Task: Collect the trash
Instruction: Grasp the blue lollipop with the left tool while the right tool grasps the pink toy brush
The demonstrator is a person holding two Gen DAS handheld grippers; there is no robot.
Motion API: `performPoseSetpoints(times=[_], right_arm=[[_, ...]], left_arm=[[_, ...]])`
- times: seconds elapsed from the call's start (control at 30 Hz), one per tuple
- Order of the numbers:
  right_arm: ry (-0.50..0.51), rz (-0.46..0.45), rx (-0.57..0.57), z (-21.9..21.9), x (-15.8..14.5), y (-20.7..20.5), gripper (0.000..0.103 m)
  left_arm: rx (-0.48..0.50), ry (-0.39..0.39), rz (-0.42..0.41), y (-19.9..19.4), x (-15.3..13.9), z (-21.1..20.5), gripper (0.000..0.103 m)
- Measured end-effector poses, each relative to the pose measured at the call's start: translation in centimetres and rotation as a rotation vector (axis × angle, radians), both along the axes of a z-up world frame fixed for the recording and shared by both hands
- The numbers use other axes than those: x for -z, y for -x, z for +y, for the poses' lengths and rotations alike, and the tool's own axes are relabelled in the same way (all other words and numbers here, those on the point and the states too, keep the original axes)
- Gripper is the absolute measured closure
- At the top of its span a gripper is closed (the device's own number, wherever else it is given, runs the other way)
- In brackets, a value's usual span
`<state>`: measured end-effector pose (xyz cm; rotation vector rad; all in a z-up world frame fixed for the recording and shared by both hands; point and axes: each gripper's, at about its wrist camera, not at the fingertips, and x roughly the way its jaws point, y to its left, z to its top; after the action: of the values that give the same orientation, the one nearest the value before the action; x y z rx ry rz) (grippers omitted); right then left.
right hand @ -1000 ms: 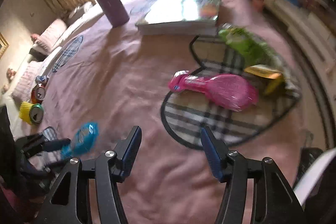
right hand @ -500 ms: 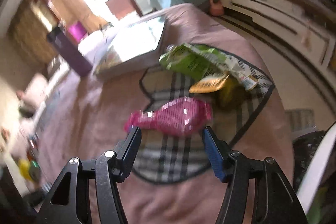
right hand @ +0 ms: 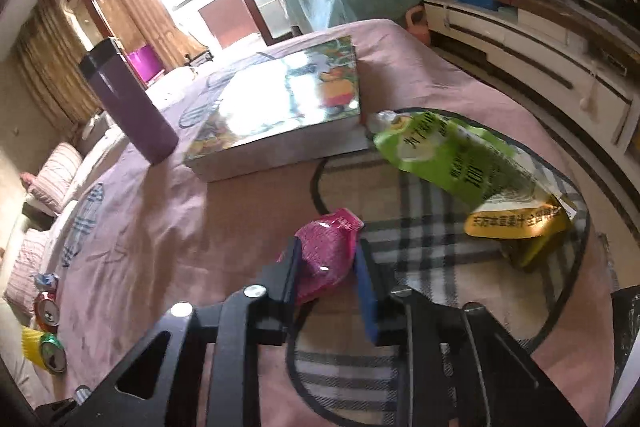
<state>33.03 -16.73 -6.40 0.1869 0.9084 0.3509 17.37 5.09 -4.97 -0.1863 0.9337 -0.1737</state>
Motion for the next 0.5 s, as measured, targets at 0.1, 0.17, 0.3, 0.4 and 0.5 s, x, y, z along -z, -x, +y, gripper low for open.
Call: performPoseSetpoints(times=[0.1,0.17,0.3,0.4,0.5], right_arm=[[-0.014,-0.008,-0.055,0.1,-0.6,0.8,0.086],[-0.028,-0.008,-0.108,0.5,-0.9,1.7,0.088],[-0.088,0.007,-0.212,1.1,-1.5,3.7,0.088],[-0.117,0.047,-0.251,1.7,-1.1,4.7,0.088],[-0.109,0.075,-0.223,2.0,0.0,4.5,0.080]], left_arm=[[-0.049,0.015,-0.013,-0.1,-0.2,1.0,0.069],[-0.078,0.027,-0.015,-0.2,-0.2,1.8,0.069],[-0.100,0.025,-0.004,-0.4,-0.1,2.7,0.069],[-0.104,0.012,0.009,-0.7,0.4,2.6,0.069],[-0.105,-0.011,0.010,-0.8,0.6,2.5,0.068]])
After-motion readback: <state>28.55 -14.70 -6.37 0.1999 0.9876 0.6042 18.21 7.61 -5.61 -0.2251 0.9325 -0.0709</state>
